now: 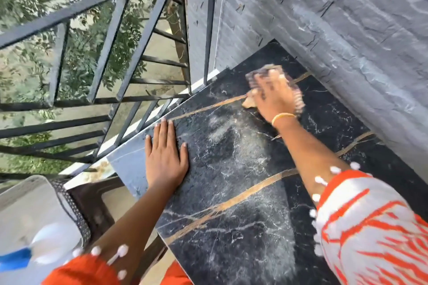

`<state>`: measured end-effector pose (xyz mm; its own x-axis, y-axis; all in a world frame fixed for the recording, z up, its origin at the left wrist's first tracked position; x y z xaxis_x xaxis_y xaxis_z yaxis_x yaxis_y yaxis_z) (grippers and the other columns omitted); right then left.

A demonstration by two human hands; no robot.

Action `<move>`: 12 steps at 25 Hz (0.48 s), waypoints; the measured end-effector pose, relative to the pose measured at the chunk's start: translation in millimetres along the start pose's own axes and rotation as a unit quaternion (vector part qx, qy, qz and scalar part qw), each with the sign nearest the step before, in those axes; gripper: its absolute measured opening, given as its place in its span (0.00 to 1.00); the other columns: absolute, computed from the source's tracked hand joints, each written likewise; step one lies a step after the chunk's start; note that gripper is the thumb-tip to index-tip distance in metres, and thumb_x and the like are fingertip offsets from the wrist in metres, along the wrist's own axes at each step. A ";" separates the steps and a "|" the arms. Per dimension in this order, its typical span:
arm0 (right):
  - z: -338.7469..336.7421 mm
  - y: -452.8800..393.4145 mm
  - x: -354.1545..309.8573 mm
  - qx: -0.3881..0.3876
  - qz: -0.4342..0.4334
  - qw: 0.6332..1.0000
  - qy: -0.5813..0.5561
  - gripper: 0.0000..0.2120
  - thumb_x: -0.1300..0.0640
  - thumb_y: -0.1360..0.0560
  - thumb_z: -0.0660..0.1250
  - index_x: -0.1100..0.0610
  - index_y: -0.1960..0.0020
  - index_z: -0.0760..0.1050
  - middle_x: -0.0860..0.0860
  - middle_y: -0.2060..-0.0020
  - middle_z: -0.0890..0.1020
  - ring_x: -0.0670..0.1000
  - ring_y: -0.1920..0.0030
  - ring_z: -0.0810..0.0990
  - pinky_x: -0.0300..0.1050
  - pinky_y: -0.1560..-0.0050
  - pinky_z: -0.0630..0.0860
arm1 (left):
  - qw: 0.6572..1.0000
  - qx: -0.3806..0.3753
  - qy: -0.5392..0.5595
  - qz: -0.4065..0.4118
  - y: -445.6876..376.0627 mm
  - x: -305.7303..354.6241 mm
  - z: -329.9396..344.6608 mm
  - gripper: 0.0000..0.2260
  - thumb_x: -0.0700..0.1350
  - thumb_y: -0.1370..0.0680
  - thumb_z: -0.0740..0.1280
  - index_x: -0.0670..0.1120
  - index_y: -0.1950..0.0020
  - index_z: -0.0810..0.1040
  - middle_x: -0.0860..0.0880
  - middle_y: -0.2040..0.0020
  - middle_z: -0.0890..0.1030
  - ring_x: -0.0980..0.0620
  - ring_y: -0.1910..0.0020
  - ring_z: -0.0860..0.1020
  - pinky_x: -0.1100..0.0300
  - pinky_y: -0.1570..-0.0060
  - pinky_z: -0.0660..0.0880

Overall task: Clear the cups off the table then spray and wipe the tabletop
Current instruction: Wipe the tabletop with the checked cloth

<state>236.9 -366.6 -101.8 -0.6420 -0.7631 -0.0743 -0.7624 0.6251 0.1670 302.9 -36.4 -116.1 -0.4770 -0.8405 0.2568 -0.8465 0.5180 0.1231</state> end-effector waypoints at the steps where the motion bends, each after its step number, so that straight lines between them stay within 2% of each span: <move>1: 0.1 -4.3 15.1 0.009 0.070 0.997 -0.014 0.27 0.37 0.22 0.48 0.41 0.24 0.55 0.53 0.22 0.55 0.60 0.23 0.55 0.62 0.27 0.59 | 1.000 0.001 -0.002 -0.001 0.6 0.0 -0.2 0.30 0.57 0.19 0.49 0.45 0.20 0.50 0.47 0.20 0.50 0.49 0.21 0.49 0.48 0.23 0.47; 3: -0.5 -2.6 6.4 0.017 0.147 0.988 -0.041 0.26 0.40 0.21 0.49 0.43 0.23 0.55 0.56 0.22 0.55 0.62 0.23 0.52 0.63 0.26 0.55 | 1.000 0.002 -0.004 -0.003 1.5 -0.6 0.0 0.30 0.57 0.19 0.49 0.45 0.20 0.50 0.48 0.20 0.50 0.49 0.21 0.49 0.48 0.23 0.47; 5: -1.0 9.9 -39.2 0.005 0.129 0.991 -0.042 0.28 0.38 0.20 0.46 0.43 0.22 0.51 0.56 0.21 0.51 0.64 0.23 0.48 0.66 0.25 0.51 | 1.000 -0.002 -0.003 -0.005 2.5 -1.1 -0.6 0.30 0.57 0.19 0.50 0.45 0.20 0.50 0.48 0.20 0.50 0.49 0.21 0.49 0.49 0.23 0.47; 8: 14.1 60.0 -134.7 -0.024 -0.074 0.996 0.046 0.29 0.37 0.21 0.44 0.44 0.22 0.46 0.55 0.21 0.48 0.63 0.23 0.46 0.65 0.25 0.50 | 1.000 -0.004 -0.006 -0.002 1.5 -0.5 -0.1 0.30 0.57 0.19 0.49 0.45 0.20 0.50 0.47 0.20 0.51 0.49 0.21 0.49 0.48 0.23 0.47; 10: 29.3 101.4 -174.6 -0.061 -0.226 0.971 0.039 0.27 0.38 0.20 0.46 0.41 0.22 0.50 0.54 0.21 0.51 0.62 0.23 0.50 0.63 0.26 0.52 | 1.000 -0.006 -0.008 0.002 2.4 -1.1 0.9 0.30 0.56 0.20 0.49 0.44 0.20 0.51 0.46 0.20 0.51 0.49 0.21 0.49 0.47 0.23 0.47; 12: 29.2 104.0 -173.4 -0.073 -0.319 0.944 0.046 0.25 0.38 0.20 0.48 0.38 0.24 0.52 0.50 0.21 0.52 0.59 0.22 0.52 0.60 0.27 0.55 | 1.000 -0.006 -0.008 0.003 3.3 -1.5 0.2 0.30 0.55 0.20 0.50 0.44 0.20 0.51 0.46 0.20 0.51 0.49 0.21 0.49 0.48 0.23 0.46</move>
<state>266.5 -164.5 -100.4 -0.0401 -0.9920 -0.1201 -0.9680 0.0088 0.2510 300.8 -33.5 -116.3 -0.4863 -0.8394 0.2426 -0.8405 0.5253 0.1326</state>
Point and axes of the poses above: each hand's wrist, its own y-axis away from the middle knuckle, its own z-axis out of the palm, x = y × z, the point moved 8 cm from there along -y, towards the middle knuckle
